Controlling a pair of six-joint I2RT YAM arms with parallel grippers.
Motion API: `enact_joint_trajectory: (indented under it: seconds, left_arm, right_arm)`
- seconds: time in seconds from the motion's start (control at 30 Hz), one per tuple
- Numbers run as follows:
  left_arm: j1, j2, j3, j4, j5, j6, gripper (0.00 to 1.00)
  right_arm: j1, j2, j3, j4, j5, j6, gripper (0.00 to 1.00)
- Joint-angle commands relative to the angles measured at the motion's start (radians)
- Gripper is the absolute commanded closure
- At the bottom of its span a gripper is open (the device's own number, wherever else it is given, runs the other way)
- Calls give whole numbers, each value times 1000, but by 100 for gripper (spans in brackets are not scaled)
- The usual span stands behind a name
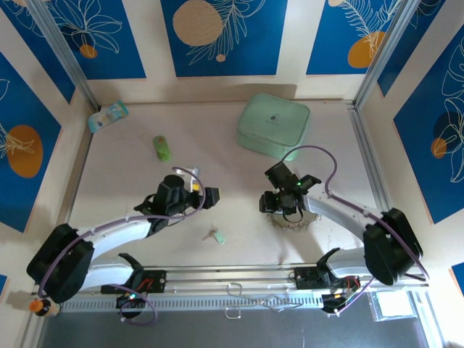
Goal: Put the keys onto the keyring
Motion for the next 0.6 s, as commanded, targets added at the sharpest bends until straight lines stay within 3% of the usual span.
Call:
enact_joint_trajectory:
  seconds: [0.0, 0.17, 0.37, 0.57]
  left_arm:
    - [-65, 40, 15, 59, -57, -94, 8]
    - [-133, 149, 43, 154, -25, -144, 8]
    - [-209, 301, 130, 200, 27, -159, 10]
    - [-229, 398, 188, 237, 34, -183, 11]
  right_arm:
    - [-9, 29, 34, -42, 10, 20, 52]
    - [1, 11, -13, -82, 29, 90, 56]
    - [-37, -144, -102, -196, 120, 154, 63]
    - [-96, -222, -152, -219, 78, 180, 72]
